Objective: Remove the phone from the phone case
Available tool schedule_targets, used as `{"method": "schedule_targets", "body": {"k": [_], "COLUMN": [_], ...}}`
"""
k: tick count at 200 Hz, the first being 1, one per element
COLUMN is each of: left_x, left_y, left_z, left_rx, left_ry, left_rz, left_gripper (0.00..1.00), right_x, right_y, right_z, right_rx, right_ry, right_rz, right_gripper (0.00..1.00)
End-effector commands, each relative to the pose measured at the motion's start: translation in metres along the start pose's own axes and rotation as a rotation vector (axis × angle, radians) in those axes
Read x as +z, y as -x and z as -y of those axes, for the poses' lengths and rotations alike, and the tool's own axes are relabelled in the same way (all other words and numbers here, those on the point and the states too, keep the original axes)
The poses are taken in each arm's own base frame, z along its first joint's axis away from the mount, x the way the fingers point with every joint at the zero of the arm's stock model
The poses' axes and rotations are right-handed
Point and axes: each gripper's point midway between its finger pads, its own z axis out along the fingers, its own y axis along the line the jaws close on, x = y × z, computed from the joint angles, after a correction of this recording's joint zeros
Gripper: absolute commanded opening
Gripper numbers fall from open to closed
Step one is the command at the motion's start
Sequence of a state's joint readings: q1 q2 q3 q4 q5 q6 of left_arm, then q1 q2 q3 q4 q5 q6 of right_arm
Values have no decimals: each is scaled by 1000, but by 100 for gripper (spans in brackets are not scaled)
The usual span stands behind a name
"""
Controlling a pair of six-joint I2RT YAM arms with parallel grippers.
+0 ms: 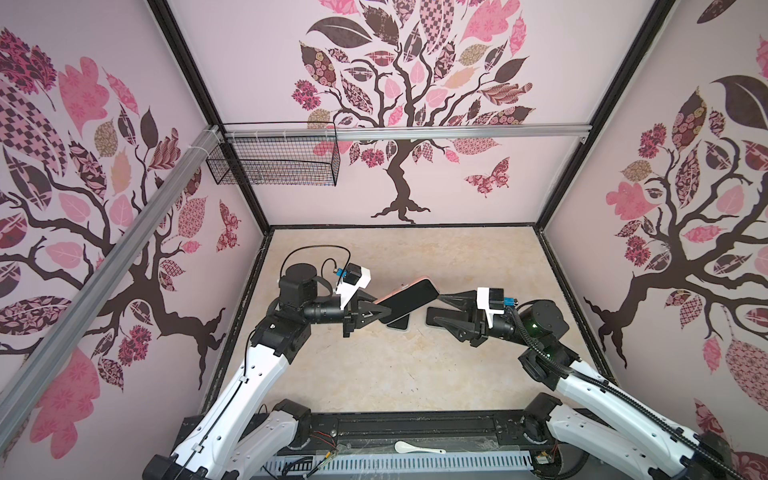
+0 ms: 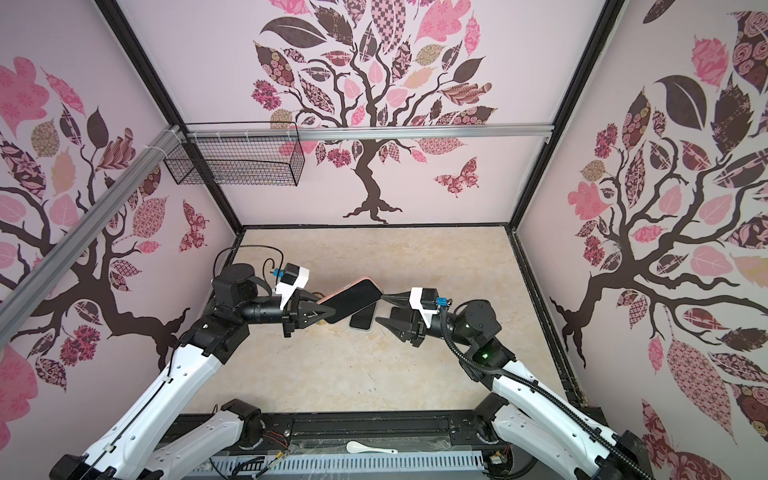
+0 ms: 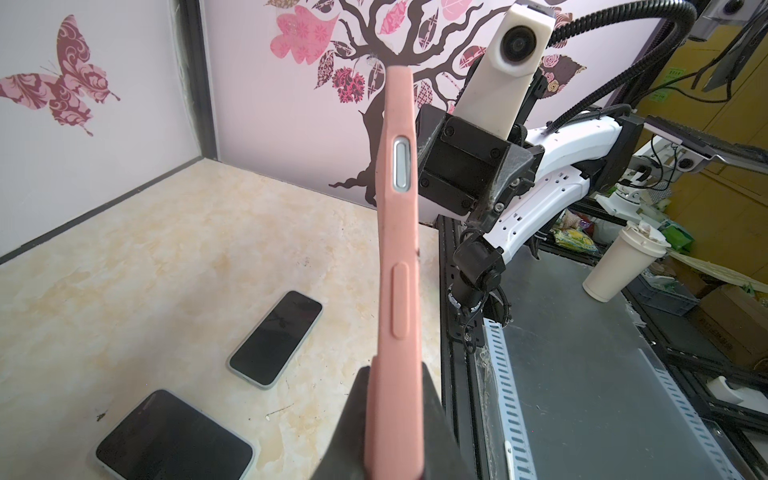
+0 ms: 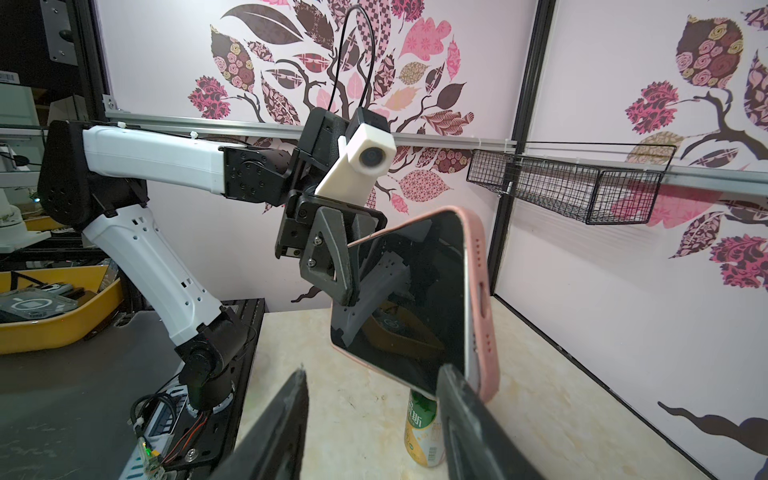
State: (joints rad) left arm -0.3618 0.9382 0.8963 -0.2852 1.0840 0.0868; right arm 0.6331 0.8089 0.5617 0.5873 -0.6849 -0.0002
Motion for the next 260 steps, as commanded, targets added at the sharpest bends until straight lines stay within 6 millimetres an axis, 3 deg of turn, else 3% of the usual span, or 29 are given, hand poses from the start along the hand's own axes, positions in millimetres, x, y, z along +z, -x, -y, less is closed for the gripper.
{"method": "schedule_targets", "body": {"k": [1, 47, 260], "left_x": [-1, -2, 10], "left_y": [11, 11, 15], "left_z": [15, 13, 22], "left_rx": [72, 83, 90], "left_ry": [-60, -35, -95], "left_rz": [21, 20, 21], "left_gripper": [0, 0, 0], "right_x": [0, -7, 5], "right_y": [14, 14, -15], "right_z": [5, 13, 0], "right_rx": [-27, -50, 51], "right_ry": [-32, -108, 27], "right_rz": [30, 39, -46], "right_gripper": [52, 52, 48]}}
